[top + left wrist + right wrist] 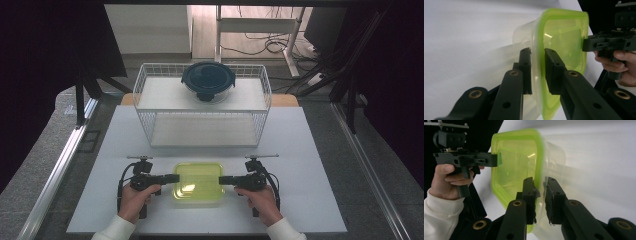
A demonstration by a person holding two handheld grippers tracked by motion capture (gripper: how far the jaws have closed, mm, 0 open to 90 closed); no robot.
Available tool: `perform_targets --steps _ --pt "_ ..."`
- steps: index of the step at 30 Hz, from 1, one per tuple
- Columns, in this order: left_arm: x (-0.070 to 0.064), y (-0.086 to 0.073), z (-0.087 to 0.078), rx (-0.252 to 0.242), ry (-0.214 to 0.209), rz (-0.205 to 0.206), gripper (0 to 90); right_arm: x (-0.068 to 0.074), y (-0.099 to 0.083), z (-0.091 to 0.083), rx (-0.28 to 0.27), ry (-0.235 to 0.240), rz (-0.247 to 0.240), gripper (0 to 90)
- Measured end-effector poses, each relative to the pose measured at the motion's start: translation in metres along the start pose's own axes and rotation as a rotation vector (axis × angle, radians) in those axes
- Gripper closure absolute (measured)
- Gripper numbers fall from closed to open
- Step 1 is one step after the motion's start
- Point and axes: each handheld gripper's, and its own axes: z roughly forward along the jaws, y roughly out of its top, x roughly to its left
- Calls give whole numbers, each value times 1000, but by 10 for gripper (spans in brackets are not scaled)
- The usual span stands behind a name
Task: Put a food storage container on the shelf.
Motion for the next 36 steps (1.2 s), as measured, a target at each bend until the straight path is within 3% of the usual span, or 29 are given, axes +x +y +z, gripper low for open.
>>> perform_targets --steps 9,14,19,22,36 --pt "-12 1 -6 -26 19 67 780 9 2 -7 -14 -23 -59 795" --pt "-17 2 -11 -40 13 82 780 14 3 -10 -27 -18 -82 796" --pt "-30 5 -18 -68 38 133 782 22 6 -17 -39 -25 -122 797" --pt "-36 9 -23 -82 35 156 780 24 10 -22 -54 -4 -130 797" --pt "-56 29 -45 -140 23 200 780 51 31 -39 -102 -7 -205 797"
